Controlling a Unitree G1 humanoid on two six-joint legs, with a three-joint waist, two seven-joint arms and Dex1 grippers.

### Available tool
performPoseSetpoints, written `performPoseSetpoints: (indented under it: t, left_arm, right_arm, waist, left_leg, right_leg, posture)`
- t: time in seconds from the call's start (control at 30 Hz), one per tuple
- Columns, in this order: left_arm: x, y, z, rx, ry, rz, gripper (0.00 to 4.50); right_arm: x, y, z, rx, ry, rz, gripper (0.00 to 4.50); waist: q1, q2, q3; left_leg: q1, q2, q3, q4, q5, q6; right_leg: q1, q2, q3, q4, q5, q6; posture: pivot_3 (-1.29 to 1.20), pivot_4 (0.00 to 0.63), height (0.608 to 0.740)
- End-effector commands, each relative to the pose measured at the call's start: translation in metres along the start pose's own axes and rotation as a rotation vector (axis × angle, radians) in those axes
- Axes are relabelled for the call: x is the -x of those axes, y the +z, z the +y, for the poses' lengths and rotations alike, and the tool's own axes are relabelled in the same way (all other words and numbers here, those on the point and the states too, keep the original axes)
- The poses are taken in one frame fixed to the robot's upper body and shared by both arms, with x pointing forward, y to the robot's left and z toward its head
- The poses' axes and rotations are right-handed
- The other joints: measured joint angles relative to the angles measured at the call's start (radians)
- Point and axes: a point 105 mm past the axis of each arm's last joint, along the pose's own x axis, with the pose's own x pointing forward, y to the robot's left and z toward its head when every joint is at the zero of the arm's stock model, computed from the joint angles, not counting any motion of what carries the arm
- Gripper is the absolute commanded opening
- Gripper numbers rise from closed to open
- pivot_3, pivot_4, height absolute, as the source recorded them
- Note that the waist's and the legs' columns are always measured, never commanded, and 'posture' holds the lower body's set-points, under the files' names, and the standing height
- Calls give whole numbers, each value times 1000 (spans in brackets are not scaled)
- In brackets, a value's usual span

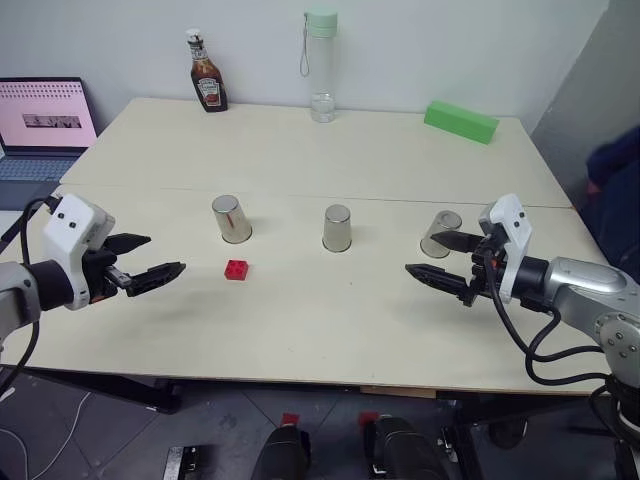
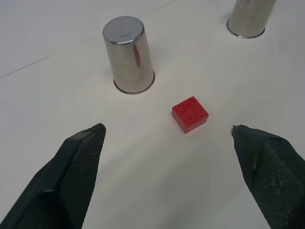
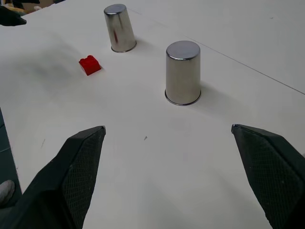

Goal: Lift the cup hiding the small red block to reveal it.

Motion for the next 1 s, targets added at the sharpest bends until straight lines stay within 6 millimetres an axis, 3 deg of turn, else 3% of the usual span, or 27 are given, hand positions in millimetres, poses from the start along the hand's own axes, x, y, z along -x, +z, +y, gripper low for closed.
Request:
performPoseSetpoints:
  t: [0.03, 1.0]
  left_arm:
    - [2, 12, 3, -52, 7, -24, 4479]
    - [-1, 14, 5, -81, 11, -36, 4479]
  right_arm:
    - [1, 10, 2, 41, 11, -27, 4500]
    - [-1, 11, 0, 48, 9, -42, 4500]
  waist:
    - [0, 0, 0]
    - [0, 0, 0]
  left_leg:
    - [0, 0, 0, 0, 0, 0]
    - [0, 0, 0, 0, 0, 0]
  right_leg:
    - [0, 0, 0, 0, 0, 0]
    - [0, 0, 0, 0, 0, 0]
  posture:
    - [0, 150, 740]
    - [0, 150, 740]
